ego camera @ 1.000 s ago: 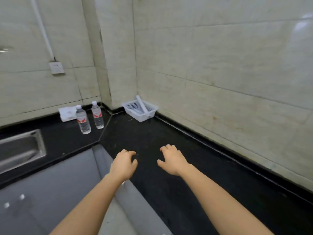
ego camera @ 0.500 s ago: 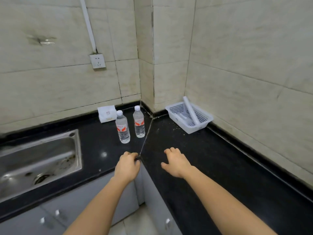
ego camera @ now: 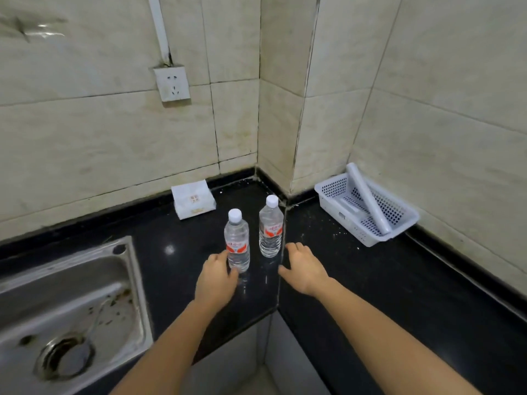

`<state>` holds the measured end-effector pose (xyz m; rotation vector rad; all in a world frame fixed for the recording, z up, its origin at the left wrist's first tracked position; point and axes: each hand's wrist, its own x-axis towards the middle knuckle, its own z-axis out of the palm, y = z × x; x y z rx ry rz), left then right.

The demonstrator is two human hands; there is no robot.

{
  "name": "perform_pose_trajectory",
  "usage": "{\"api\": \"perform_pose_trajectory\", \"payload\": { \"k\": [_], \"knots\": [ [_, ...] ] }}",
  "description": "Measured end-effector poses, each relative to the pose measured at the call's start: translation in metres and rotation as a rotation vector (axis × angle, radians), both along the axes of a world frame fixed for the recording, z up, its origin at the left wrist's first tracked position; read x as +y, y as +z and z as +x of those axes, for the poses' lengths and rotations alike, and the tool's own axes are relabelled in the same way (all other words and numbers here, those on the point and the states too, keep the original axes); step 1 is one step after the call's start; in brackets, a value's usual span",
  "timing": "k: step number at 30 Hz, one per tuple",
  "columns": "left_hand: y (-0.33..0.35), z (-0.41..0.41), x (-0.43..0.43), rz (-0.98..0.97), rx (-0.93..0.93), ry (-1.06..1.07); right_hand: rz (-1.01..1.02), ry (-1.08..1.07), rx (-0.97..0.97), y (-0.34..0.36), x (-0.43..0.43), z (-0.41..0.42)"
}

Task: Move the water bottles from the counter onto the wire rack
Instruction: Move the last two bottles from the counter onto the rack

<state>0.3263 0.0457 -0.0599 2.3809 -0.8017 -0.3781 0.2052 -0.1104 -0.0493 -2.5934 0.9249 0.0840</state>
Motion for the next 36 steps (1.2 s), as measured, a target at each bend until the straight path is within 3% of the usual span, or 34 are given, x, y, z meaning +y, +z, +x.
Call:
{"api": "perform_pose_trajectory", "payload": {
  "k": [7,15,23,29,36],
  "knots": [
    [0.017,0.075,-0.037,-0.225,-0.058,-0.112,-0.089,-0.204,-0.187,0.024,-0.034,0.084],
    [0.013,0.091,-0.065,-0.164,-0.216,-0.311,-0.203,-0.127,-0.049,0.02,-0.054,0.118],
    [0.02,0.104,-0.059,-0.028,-0.257,-0.405,-0.219,-0.167,-0.28,0.004,-0.027,0.092],
    [0.019,0.08,-0.049,-0.17,-0.192,-0.359,-0.142,-0.192,-0.339,-0.012,0.003,0.044],
    [0.026,0.03,-0.059,-0.198,-0.179,-0.423,0.06,-0.463,-0.435,0.006,0.004,-0.041]
  ]
}}
